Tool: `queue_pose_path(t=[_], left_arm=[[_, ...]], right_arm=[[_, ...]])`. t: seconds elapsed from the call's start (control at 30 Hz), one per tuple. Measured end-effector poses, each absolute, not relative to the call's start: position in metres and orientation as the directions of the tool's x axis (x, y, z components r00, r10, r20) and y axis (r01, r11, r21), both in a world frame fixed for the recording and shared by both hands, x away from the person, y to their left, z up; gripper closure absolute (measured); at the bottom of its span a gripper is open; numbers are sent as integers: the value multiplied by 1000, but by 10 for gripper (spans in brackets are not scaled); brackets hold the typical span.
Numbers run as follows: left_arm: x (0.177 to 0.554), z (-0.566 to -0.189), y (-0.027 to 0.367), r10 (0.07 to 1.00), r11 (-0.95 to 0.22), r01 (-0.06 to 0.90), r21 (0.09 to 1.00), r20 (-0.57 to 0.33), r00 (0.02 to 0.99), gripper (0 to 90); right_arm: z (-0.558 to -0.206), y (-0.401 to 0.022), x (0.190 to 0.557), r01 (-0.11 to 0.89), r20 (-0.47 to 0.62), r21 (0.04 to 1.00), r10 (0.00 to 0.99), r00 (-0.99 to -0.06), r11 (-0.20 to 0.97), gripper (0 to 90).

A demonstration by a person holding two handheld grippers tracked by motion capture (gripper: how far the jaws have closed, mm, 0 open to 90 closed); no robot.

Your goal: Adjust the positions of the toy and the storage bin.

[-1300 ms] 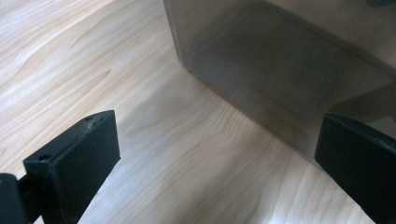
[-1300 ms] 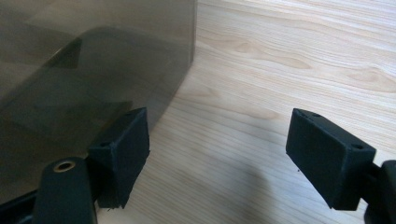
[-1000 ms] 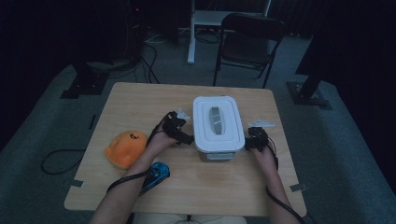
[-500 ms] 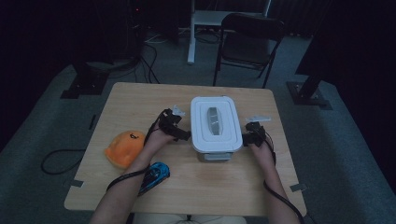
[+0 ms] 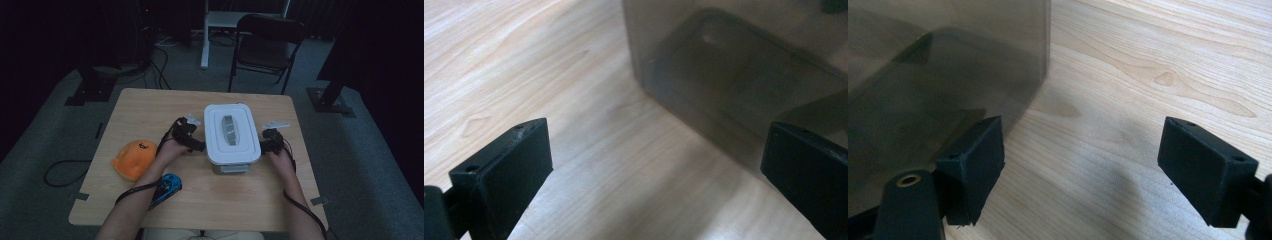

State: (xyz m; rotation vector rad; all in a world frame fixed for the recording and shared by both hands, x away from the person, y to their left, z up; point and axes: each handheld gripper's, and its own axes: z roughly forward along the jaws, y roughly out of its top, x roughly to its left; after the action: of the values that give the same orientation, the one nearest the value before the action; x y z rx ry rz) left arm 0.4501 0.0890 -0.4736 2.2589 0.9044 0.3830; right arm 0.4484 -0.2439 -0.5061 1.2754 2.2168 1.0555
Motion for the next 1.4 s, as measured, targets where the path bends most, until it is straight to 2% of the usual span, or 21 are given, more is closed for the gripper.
queue_pose_path(t=[0.4,0.87,1.4], left_arm=[[420,-470,82,671,-581,469,666,65,739,6],[374,-467,74,628,-597,432,675,59,776,6],[329,-473,56,589,-608,397,688,55,807,5]], right_arm=[[-503,-248,426,538,29,769,822,-568,345,214],[-507,-261,396,493,50,786,756,-652,373,235],[-500,-277,374,402,-29,777,665,-746,485,242]])
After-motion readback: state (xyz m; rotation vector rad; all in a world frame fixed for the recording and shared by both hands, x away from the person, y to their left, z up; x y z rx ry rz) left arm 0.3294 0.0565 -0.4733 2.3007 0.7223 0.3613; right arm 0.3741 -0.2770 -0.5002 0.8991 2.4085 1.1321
